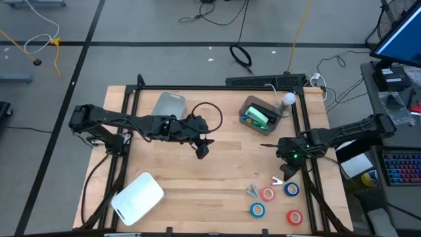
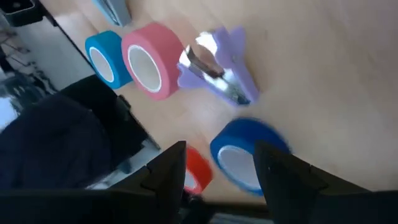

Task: Pick and place Stapler, Stapler remover, tape
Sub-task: Put the dark blue tape into the gray bin

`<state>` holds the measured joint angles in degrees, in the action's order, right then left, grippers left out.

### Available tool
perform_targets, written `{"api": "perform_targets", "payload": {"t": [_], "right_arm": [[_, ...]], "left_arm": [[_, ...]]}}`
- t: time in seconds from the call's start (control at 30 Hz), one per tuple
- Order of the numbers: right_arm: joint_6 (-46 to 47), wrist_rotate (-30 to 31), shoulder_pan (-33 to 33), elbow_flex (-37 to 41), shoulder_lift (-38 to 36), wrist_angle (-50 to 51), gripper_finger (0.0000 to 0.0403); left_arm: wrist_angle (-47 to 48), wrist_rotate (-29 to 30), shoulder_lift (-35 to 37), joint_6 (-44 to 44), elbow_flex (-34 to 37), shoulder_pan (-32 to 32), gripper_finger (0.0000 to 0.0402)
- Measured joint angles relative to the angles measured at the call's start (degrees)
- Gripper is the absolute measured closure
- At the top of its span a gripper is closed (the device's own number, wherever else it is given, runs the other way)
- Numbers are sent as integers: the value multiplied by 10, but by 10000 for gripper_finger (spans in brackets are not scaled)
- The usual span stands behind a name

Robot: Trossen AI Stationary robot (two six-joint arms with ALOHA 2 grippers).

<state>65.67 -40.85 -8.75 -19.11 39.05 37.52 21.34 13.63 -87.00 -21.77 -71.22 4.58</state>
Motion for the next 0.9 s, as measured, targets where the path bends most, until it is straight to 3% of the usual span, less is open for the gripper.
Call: {"api": "perform_targets", "payload": {"t": [0.37,0.7,0.9], "right_arm": [[73,-7,-15,0,-16,-26,230],[89,103,-19,0,-21,-59,231],[71,132,-20,0,-21,-99,227]], "left_arm": [[55,0,0,8,0,0,190],[59,0,0,26,0,0,190],[59,-1,0,22,0,2,190]]}}
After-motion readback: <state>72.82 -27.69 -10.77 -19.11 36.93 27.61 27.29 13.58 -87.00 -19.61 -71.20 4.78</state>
